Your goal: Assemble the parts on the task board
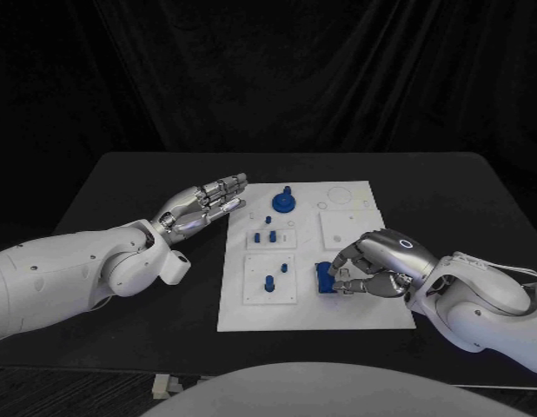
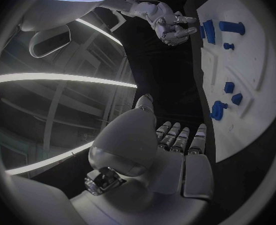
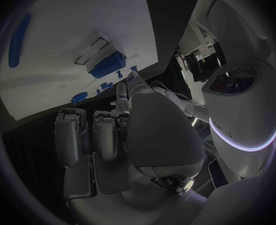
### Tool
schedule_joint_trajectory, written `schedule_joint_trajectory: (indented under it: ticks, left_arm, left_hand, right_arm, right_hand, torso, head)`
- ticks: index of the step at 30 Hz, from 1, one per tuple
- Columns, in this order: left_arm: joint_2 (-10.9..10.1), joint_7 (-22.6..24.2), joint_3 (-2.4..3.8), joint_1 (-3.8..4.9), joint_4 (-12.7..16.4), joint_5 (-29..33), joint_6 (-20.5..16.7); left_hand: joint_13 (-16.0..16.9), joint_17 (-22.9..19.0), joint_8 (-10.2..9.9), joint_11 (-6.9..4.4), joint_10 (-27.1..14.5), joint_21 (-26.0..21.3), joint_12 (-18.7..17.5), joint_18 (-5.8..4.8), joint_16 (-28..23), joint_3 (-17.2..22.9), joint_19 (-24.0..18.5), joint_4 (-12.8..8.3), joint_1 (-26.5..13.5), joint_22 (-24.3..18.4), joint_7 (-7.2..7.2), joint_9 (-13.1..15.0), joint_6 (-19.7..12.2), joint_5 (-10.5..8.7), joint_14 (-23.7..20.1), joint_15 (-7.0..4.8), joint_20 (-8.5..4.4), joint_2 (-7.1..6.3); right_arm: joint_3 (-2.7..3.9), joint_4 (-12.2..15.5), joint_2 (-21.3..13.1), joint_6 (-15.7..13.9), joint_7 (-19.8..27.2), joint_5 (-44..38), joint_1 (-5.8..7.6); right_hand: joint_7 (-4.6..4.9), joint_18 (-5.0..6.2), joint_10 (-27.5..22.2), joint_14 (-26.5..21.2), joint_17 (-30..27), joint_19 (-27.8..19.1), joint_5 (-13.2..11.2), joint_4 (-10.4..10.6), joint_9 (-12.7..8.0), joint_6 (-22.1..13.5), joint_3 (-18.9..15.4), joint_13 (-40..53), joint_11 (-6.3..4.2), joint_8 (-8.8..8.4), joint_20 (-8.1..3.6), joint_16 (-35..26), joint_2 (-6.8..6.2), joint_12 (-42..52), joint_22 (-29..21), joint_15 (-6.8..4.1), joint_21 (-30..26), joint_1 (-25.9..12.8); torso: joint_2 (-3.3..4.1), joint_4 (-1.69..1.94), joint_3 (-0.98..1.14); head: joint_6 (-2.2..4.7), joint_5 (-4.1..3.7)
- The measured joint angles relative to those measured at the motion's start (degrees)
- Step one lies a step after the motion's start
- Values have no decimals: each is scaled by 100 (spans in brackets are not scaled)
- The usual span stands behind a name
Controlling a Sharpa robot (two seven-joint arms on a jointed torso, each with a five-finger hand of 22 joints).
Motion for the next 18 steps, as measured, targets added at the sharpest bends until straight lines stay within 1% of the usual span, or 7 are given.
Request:
schedule_joint_trajectory:
  ticks: [2,5,6,7,10,15,18]
  left_arm:
    - [3,0,0,0,0,0,3]
    - [5,0,0,0,-1,0,7]
    - [5,0,0,0,-1,0,8]
    - [5,0,0,0,-1,0,9]
    - [7,0,0,0,-2,-1,13]
    - [8,1,0,0,-6,-1,19]
    - [16,1,0,0,-14,-1,21]
  left_hand:
    - [0,0,0,0,0,0,0,0,0,0,0,0,0,0,0,0,0,0,0,0,0,0]
    - [0,0,0,0,0,0,0,0,0,16,0,-16,0,0,0,0,0,0,0,0,0,0]
    - [0,3,0,0,0,0,0,0,0,16,0,-16,14,0,22,0,22,0,0,0,0,14]
    - [0,5,0,0,0,0,0,0,0,16,0,-16,20,0,30,0,31,0,0,0,0,20]
    - [0,6,23,0,0,0,0,0,0,16,0,-16,20,0,31,5,31,24,0,0,0,20]
    - [-1,6,23,0,0,0,0,0,0,16,0,-16,20,-1,31,5,31,24,0,0,0,20]
    - [-1,6,23,-1,0,0,0,0,0,16,0,-16,20,-1,30,5,31,24,0,0,0,20]
  right_arm:
    - [1,0,-8,-64,25,-46,-41]
    - [0,0,-10,-122,39,-118,-110]
    - [-2,0,-10,-142,40,-152,-140]
    - [-2,0,-10,-153,40,-179,-162]
    - [-4,-9,-10,-175,37,-275,-221]
    - [-4,-33,-10,-183,20,-425,-267]
    - [-4,-67,7,-188,10,-500,-288]
  right_hand:
    - [0,1,0,0,0,5,0,0,128,0,0,0,0,209,-31,0,1,0,0,0,0,-1]
    - [1,1,0,0,0,5,-43,9,717,-304,-9,0,0,1048,-31,0,-37,0,0,0,0,-39]
    - [12,0,0,0,0,5,-60,23,1076,-552,-23,0,0,1507,-31,0,-78,0,0,0,0,-83]
    - [5,0,0,-2,0,5,-61,23,1309,-689,-23,0,0,1815,-31,0,-105,0,0,-1,0,-115]
    - [-16,0,0,-20,0,5,-61,23,1942,-1096,-23,0,0,2583,-31,0,-83,0,-1,-20,0,-209]
    - [-29,1,0,-20,0,5,118,23,2605,-1445,-23,0,0,3297,-31,0,-83,0,-1,-20,-21,-208]
    - [-49,1,0,0,0,5,391,29,2800,-1506,34,0,1,3475,-31,0,-61,0,-1,-41,-22,-230]
  torso:
    - [0,1,0]
    - [-1,1,0]
    - [-2,2,0]
    - [-2,2,0]
    - [-2,2,0]
    - [-2,2,0]
    - [0,2,1]
  head:
    - [0,0]
    - [0,0]
    - [0,-1]
    - [0,-1]
    - [0,2]
    - [0,-14]
    - [0,-34]
